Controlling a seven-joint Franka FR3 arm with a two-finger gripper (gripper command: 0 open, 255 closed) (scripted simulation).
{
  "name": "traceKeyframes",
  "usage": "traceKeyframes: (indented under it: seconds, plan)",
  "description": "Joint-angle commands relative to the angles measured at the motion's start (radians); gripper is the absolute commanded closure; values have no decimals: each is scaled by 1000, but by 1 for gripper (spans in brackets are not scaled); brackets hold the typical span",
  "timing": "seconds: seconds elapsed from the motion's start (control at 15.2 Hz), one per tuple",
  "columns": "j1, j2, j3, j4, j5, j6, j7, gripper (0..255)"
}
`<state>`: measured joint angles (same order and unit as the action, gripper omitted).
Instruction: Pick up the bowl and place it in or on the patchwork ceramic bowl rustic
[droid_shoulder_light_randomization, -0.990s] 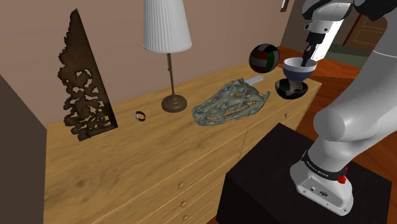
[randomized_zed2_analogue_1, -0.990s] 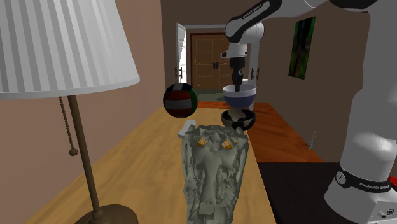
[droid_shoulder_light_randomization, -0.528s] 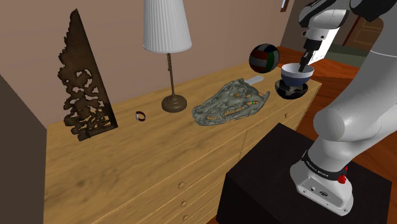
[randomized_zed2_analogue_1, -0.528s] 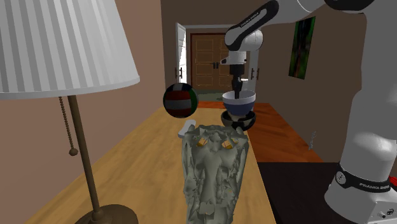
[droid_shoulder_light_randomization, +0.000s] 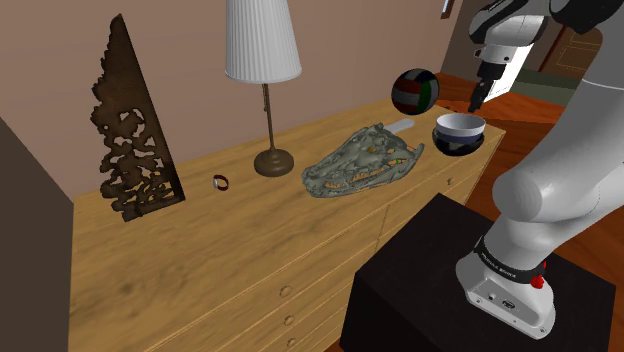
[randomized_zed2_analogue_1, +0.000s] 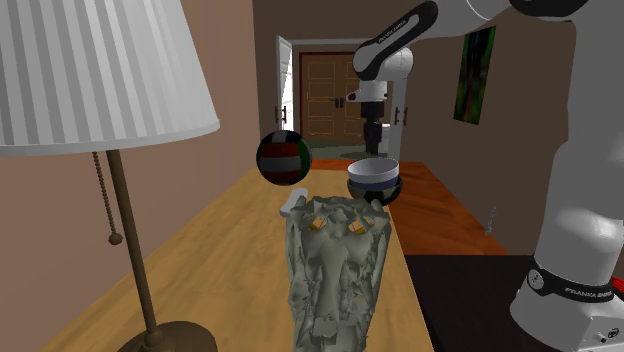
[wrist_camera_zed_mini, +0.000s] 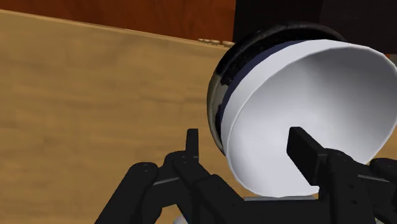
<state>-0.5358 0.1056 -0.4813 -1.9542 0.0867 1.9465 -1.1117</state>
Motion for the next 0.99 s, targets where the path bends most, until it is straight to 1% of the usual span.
traceKeyframes:
  seconds: [0.0, 0.2, 0.46, 0.92]
  plan:
    - [0, 0, 0, 0, 0, 0, 0, 0]
    - [0, 0, 0, 0, 0, 0, 0, 0]
    - [-1, -18, -3, 108, -12, -124, 9, 0]
    - [-1, -18, -3, 108, -12, -124, 9, 0]
